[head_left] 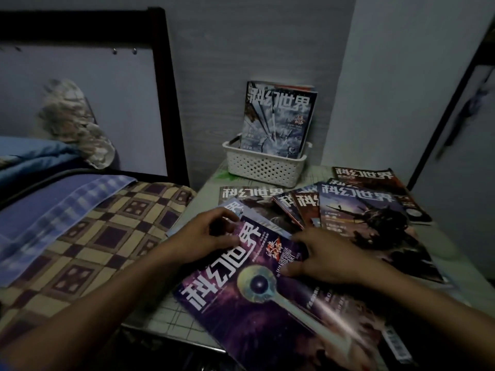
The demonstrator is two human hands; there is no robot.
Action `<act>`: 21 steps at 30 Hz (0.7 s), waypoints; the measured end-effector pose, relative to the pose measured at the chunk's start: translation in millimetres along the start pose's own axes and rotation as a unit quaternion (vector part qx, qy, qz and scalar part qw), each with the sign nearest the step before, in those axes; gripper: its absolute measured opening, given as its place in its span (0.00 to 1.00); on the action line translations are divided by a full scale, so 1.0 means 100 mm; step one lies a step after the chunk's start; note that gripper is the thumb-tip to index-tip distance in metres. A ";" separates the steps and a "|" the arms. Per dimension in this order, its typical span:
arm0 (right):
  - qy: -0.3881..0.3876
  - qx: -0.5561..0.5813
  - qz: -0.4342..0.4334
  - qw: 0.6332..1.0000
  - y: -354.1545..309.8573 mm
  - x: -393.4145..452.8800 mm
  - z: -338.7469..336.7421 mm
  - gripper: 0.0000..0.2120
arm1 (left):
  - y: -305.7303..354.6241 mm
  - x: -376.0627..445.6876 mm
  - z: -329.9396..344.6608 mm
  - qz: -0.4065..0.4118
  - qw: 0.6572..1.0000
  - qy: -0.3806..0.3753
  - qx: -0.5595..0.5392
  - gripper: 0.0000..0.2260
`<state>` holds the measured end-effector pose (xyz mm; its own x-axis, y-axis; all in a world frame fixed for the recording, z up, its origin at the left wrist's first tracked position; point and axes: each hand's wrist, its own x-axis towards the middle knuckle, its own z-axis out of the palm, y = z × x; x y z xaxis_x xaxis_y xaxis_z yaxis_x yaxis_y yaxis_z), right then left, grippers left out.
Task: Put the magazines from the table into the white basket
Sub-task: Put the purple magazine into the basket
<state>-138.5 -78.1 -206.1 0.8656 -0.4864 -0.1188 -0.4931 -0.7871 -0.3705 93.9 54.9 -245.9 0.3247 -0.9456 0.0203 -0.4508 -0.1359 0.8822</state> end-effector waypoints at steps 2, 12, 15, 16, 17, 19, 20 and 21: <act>0.053 0.172 -0.001 0.984 0.06 -0.03 -0.03 0.09 | -0.02 -0.02 -0.07 -0.040 0.983 0.048 -0.173 0.14; 0.264 0.522 -0.126 0.801 -0.04 0.20 -0.36 0.15 | 0.17 0.17 0.00 0.103 0.957 0.113 -0.247 0.19; 0.262 0.507 -0.086 0.817 -0.01 0.29 -0.25 0.19 | 0.31 0.18 0.05 0.148 0.960 0.168 -0.169 0.20; 0.267 0.494 -0.062 0.825 0.04 0.30 -0.21 0.22 | 0.28 0.18 0.09 0.139 0.960 0.184 -0.158 0.19; 0.273 0.479 -0.045 0.833 0.09 0.32 -0.18 0.23 | 0.22 0.17 0.15 0.127 0.962 0.192 -0.149 0.18; 0.274 0.462 -0.028 0.843 0.20 0.33 -0.12 0.23 | 0.07 0.14 0.27 0.106 0.966 0.197 -0.133 0.15; 0.272 0.455 -0.026 0.848 0.24 0.35 -0.10 0.22 | 0.01 0.14 0.30 0.108 0.966 0.203 -0.119 0.15; 0.271 0.446 -0.023 0.853 0.28 0.37 -0.10 0.22 | -0.03 0.16 0.31 0.119 0.964 0.218 -0.097 0.15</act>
<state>-120.7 -121.8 -211.8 0.5965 -0.7566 0.2677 0.0115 -0.3254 -0.9455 74.6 31.1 -263.0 0.5693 -0.7234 0.3907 -0.4046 0.1671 0.8991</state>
